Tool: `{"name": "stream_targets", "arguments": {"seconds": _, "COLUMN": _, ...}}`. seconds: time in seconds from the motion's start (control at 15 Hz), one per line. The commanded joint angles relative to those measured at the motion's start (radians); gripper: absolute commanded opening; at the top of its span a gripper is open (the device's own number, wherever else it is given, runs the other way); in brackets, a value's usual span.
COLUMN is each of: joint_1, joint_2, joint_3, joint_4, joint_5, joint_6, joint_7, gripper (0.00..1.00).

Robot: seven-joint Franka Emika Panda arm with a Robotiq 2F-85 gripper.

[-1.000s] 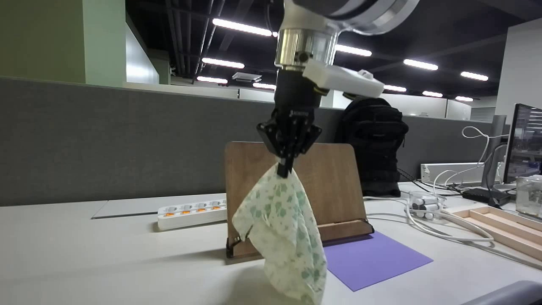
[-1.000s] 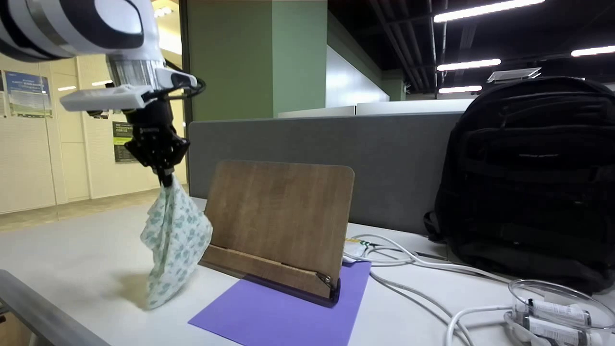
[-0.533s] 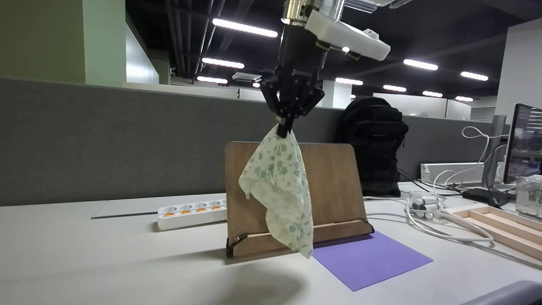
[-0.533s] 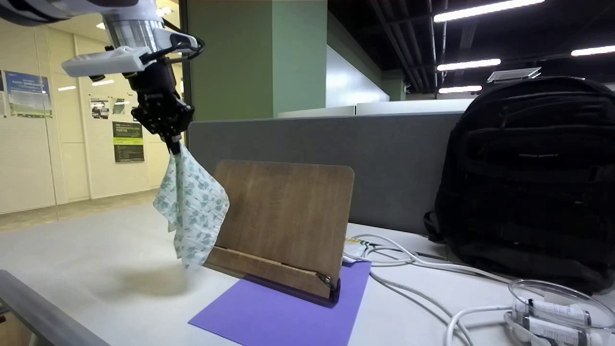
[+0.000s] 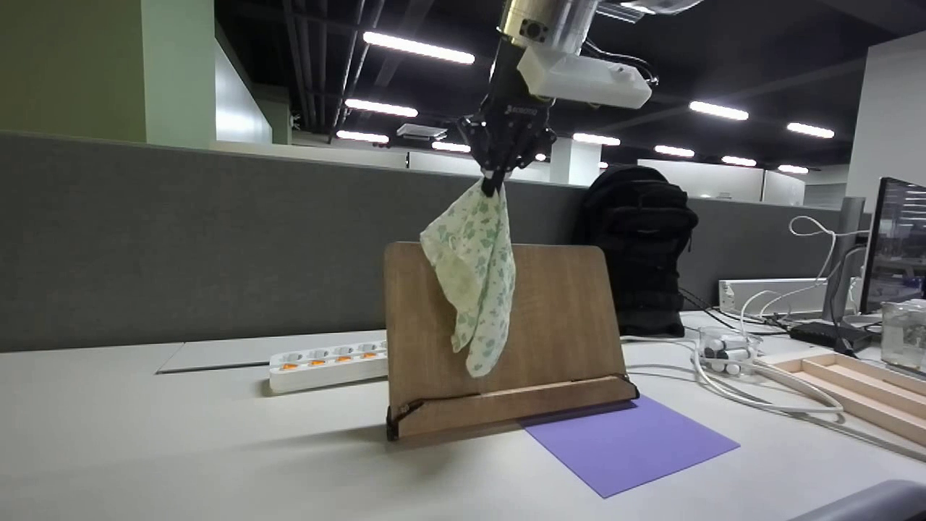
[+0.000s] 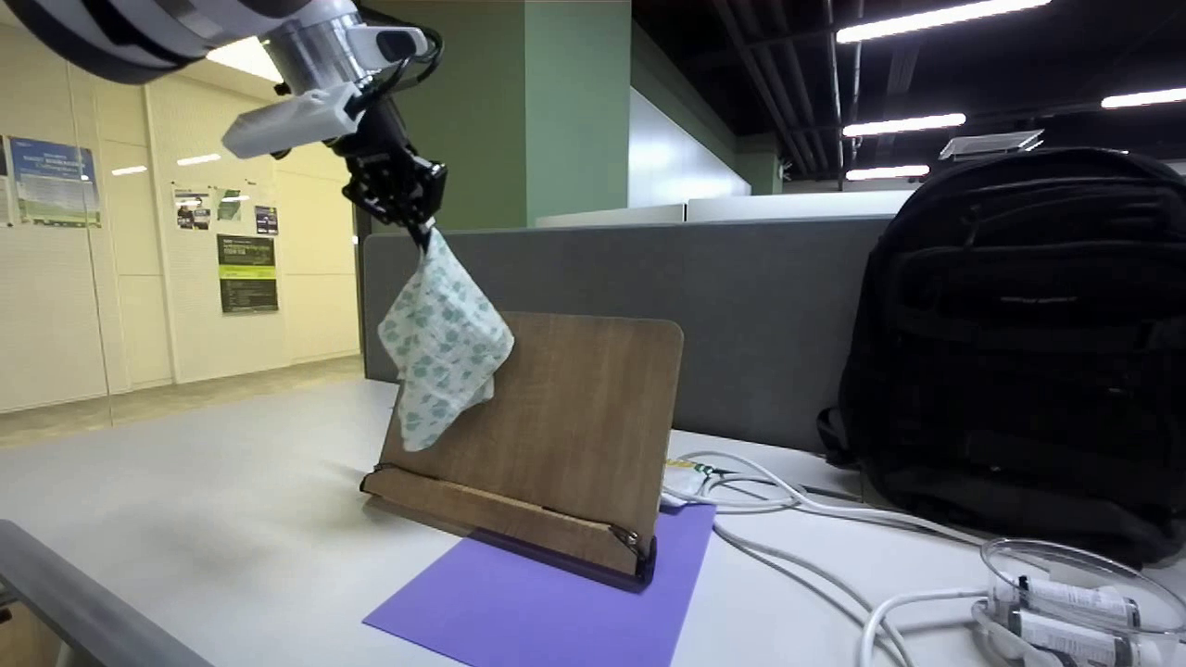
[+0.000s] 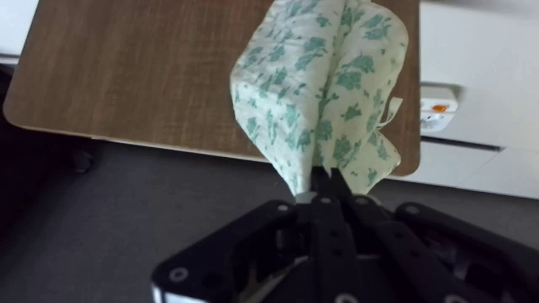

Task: Hang the cloth on the wooden object

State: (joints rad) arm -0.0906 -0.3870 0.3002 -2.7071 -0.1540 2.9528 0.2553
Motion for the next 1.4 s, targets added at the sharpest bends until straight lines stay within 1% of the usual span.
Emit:
{"name": "stream_targets", "arguments": {"seconds": 0.0, "joint_1": -0.263, "joint_2": 0.031, "joint_3": 0.170, "joint_4": 0.079, "joint_5": -0.125, "joint_6": 0.086, "joint_7": 0.197, "gripper": 0.00}}
{"name": "stream_targets", "arguments": {"seconds": 0.13, "joint_1": -0.423, "joint_2": 0.021, "joint_3": 0.289, "joint_4": 0.111, "joint_5": -0.164, "joint_6": 0.114, "joint_7": 0.295, "gripper": 0.00}}
{"name": "stream_targets", "arguments": {"seconds": 0.33, "joint_1": -0.629, "joint_2": -0.001, "joint_3": 0.475, "joint_4": 0.161, "joint_5": -0.178, "joint_6": 0.135, "joint_7": 0.412, "gripper": 0.00}}
{"name": "stream_targets", "arguments": {"seconds": 0.53, "joint_1": -0.775, "joint_2": -0.035, "joint_3": 0.644, "joint_4": 0.191, "joint_5": -0.157, "joint_6": 0.121, "joint_7": 0.487, "gripper": 0.00}}
{"name": "stream_targets", "arguments": {"seconds": 0.73, "joint_1": -0.893, "joint_2": -0.038, "joint_3": 0.794, "joint_4": 0.221, "joint_5": -0.139, "joint_6": 0.098, "joint_7": 0.543, "gripper": 0.00}}
{"name": "stream_targets", "arguments": {"seconds": 0.87, "joint_1": -0.959, "joint_2": -0.037, "joint_3": 0.874, "joint_4": 0.239, "joint_5": -0.128, "joint_6": 0.088, "joint_7": 0.569, "gripper": 0.00}}
{"name": "stream_targets", "arguments": {"seconds": 1.0, "joint_1": -1.026, "joint_2": -0.040, "joint_3": 0.944, "joint_4": 0.260, "joint_5": -0.115, "joint_6": 0.083, "joint_7": 0.590, "gripper": 0.00}}
{"name": "stream_targets", "arguments": {"seconds": 1.33, "joint_1": -1.177, "joint_2": -0.034, "joint_3": 1.085, "joint_4": 0.322, "joint_5": -0.071, "joint_6": 0.085, "joint_7": 0.604, "gripper": 0.00}}
